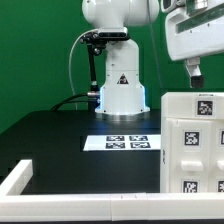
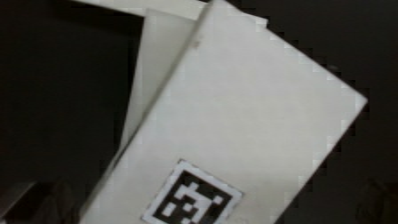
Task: Assemble cabinet
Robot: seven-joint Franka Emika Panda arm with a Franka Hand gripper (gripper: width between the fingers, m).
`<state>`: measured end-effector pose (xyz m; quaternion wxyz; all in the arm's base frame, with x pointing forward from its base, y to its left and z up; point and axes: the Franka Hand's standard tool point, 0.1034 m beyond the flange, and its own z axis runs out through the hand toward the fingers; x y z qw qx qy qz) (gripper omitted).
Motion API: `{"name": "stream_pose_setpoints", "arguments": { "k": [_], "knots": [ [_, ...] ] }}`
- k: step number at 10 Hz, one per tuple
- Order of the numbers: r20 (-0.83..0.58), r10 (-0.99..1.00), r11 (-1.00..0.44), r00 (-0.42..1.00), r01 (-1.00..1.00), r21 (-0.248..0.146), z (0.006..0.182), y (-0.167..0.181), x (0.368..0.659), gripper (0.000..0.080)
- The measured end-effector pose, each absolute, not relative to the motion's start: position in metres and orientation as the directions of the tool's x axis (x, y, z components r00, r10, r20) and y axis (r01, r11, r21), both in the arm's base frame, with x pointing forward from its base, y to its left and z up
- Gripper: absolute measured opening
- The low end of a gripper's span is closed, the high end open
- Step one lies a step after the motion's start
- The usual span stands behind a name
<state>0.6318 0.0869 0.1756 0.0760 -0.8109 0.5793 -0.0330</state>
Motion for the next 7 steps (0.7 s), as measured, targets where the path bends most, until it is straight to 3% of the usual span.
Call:
{"name": "stream_pose_setpoints", "arguments": {
  "k": [2, 4, 5, 7],
  "knots": [
    [-0.003, -0.867, -0.491, 0.498, -0.856, -0.163, 0.175, 0.087, 0.632, 0.0797],
    [0.078, -0.603, -0.794, 0.794, -0.587, -0.158, 0.183, 0.087, 0.642, 0.0797],
    [0.090, -0.437, -0.896, 0.895, -0.424, -0.128, 0.188, 0.093, 0.642, 0.0797],
    [0.098, -0.323, -0.943, 0.941, -0.311, -0.116, 0.187, 0.093, 0.642, 0.0797]
  ]
}}
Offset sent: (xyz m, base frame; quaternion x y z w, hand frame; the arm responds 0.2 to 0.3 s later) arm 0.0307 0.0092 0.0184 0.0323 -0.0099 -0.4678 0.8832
